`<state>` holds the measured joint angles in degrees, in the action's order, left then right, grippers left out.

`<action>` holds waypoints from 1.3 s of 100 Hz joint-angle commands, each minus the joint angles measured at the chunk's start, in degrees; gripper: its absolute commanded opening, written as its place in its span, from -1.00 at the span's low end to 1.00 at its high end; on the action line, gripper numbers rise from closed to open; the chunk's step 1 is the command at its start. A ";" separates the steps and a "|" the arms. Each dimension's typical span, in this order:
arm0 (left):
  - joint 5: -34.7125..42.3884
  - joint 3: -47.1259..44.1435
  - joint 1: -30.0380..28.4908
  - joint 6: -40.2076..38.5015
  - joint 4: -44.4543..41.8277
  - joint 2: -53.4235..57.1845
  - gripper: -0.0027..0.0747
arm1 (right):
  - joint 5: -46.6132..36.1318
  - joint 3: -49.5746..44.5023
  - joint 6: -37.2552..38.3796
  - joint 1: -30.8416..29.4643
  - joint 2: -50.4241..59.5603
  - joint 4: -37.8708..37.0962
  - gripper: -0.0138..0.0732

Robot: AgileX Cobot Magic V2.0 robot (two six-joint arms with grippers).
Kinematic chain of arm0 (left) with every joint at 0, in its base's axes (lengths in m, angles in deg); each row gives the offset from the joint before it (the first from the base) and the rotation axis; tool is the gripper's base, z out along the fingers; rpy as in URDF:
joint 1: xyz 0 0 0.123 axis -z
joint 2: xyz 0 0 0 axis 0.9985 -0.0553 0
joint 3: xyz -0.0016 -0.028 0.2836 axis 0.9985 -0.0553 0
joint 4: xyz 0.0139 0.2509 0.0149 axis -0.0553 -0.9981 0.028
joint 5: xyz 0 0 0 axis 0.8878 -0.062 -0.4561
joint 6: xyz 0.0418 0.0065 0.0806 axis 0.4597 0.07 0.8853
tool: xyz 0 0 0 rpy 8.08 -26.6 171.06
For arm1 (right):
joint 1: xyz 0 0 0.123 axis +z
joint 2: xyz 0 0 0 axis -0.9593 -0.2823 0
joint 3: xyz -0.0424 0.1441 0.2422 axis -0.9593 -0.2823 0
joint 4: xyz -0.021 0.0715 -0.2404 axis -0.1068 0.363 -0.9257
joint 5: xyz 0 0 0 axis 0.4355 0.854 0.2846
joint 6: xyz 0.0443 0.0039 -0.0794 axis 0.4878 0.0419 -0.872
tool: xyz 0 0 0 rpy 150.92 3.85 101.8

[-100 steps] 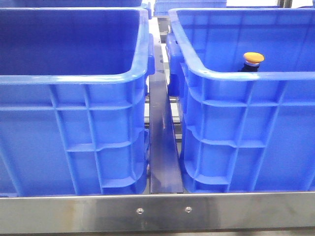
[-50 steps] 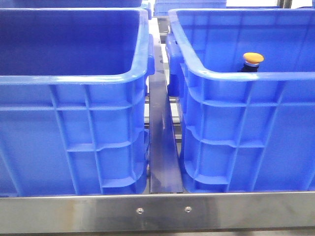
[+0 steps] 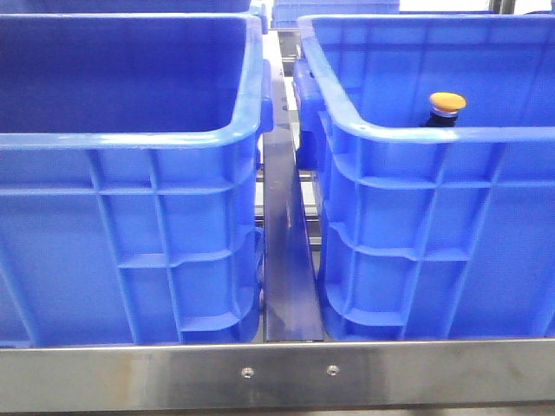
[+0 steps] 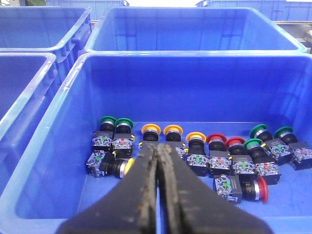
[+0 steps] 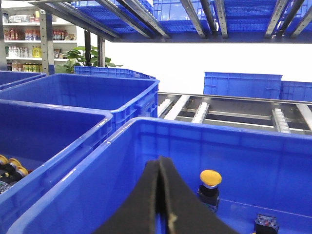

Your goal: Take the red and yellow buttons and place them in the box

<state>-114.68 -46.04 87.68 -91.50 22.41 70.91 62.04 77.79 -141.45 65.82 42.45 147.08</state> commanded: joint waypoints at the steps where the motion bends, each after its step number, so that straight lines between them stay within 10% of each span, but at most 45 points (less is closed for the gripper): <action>1: 4.18 1.37 -0.12 -0.38 0.18 -0.67 -0.98 | 0.05 1.27 -0.36 0.00 -0.56 1.59 -0.92; 130: 12.68 -2.60 -0.93 -0.38 0.42 -0.67 -0.98 | 0.18 1.27 -0.36 0.00 -0.56 1.59 -0.92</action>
<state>-111.72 -48.19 87.34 -91.50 22.41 70.91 61.97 77.79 -141.45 65.82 42.45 147.08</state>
